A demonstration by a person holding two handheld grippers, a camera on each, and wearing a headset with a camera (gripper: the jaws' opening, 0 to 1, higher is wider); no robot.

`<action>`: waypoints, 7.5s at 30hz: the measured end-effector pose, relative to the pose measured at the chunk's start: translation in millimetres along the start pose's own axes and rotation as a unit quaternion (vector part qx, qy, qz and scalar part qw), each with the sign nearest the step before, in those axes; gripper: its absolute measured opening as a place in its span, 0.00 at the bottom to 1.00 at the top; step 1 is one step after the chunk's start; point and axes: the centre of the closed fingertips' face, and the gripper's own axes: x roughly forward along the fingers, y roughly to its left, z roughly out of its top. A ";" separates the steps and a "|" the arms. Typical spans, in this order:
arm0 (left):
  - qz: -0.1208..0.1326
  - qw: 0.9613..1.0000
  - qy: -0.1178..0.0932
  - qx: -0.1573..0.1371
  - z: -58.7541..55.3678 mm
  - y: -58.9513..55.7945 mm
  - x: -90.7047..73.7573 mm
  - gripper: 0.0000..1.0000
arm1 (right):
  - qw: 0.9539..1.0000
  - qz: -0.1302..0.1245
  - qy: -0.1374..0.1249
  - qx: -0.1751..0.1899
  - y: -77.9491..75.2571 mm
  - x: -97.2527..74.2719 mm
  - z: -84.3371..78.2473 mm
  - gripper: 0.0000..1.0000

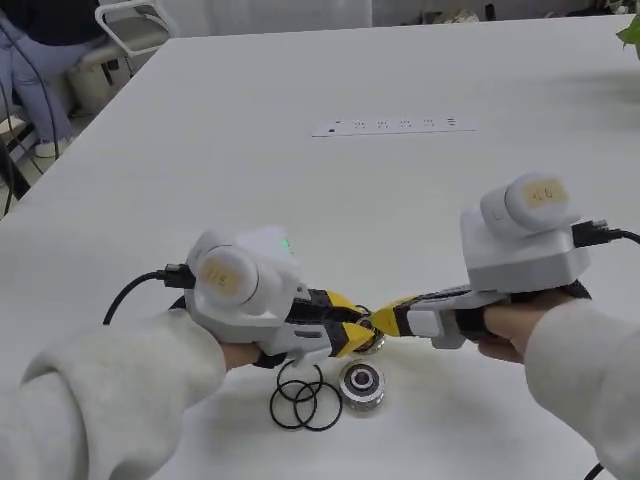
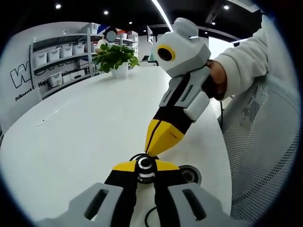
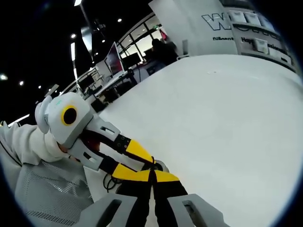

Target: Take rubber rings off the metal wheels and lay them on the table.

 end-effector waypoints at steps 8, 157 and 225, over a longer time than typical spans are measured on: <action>-0.007 1.000 0.022 0.001 -0.8 0.5 -2.3 0.08 | 1.000 0.002 0.000 0.000 1.5 -1.0 -0.6 0.00; -0.021 0.998 0.009 -0.066 -23.3 -43.1 -116.5 0.82 | 0.993 0.047 0.028 -0.102 44.5 0.6 -4.3 0.19; -0.007 0.990 -0.028 -0.141 -38.8 -34.8 -121.1 0.87 | 0.993 -0.012 0.049 -0.103 5.0 -89.4 -81.7 0.81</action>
